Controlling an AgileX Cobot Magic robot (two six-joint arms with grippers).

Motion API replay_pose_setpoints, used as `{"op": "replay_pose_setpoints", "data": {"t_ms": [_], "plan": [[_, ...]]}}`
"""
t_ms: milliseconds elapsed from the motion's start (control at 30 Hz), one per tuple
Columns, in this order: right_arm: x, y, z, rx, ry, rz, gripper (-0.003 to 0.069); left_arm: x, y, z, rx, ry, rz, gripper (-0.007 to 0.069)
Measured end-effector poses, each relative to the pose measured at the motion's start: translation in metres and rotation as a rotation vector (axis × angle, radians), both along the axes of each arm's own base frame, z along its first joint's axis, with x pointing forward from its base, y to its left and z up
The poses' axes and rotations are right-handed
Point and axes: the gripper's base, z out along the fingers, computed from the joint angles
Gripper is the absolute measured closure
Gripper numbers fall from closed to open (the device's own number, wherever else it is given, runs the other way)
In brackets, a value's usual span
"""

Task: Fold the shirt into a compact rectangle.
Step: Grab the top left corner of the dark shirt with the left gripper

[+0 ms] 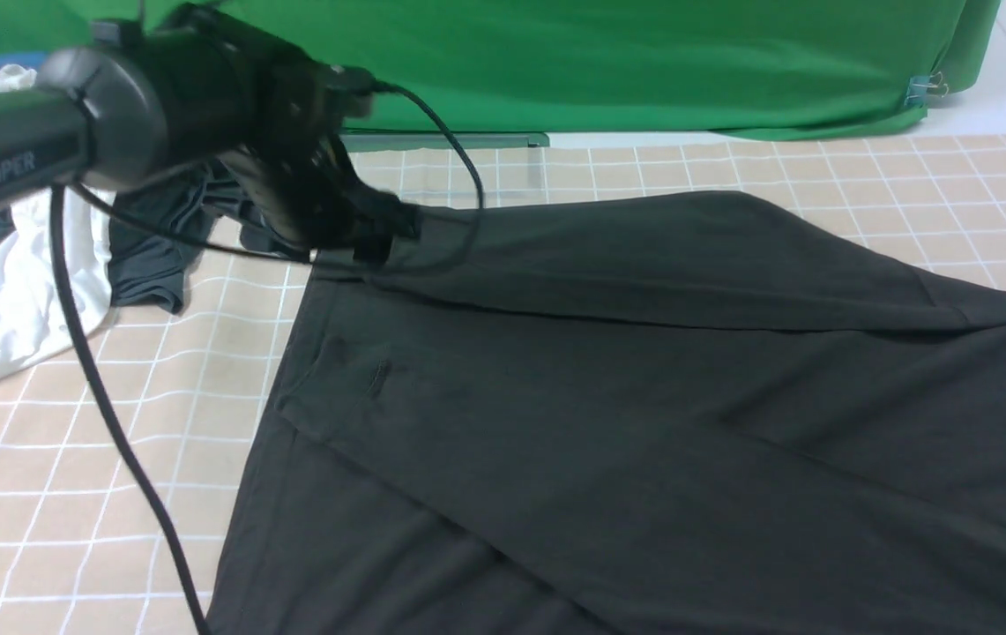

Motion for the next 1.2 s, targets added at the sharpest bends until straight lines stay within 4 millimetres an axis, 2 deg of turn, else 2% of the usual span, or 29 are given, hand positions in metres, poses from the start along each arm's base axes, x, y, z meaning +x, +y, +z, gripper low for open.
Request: {"op": "replay_pose_setpoints", "data": {"t_ms": [67,267,500,600,667,767,833,900,1067,1200], "plan": [[0.0,0.0,0.0,0.0,0.0,0.0,0.0599,0.018,0.011,-0.005,-0.048,-0.002,0.044,0.0076],[0.0,0.0,0.0,0.0,-0.001,0.0,0.0599,0.048,0.018,-0.03,-0.064,0.008,0.061,0.0078],[0.0,0.0,0.001,0.0,-0.008,-0.003,0.0588,0.059,0.015,-0.059,-0.062,0.046,0.064,0.009],[0.001,0.0,0.001,0.001,-0.01,-0.004,0.0588,0.061,0.015,-0.061,-0.06,0.049,0.064,0.0137],[0.001,0.0,0.001,0.001,-0.011,-0.004,0.0588,0.061,0.015,-0.061,-0.061,0.048,0.064,0.0194],[0.001,0.0,0.001,0.001,-0.017,-0.006,0.0588,0.061,0.014,-0.063,-0.054,0.048,0.05,0.0344],[0.001,0.0,0.001,0.001,-0.018,-0.006,0.0588,0.061,0.015,-0.061,-0.035,0.041,0.017,0.0502],[0.001,0.0,0.001,0.001,-0.018,-0.006,0.0588,0.06,0.015,-0.057,-0.023,0.035,-0.008,0.0554],[0.001,0.0,0.001,0.001,-0.018,-0.006,0.0588,0.057,0.016,-0.029,-0.012,-0.017,-0.035,0.0558],[0.001,0.0,0.001,0.001,-0.018,-0.006,0.0588,0.056,0.017,-0.018,0.002,-0.04,-0.041,0.0558]]}}
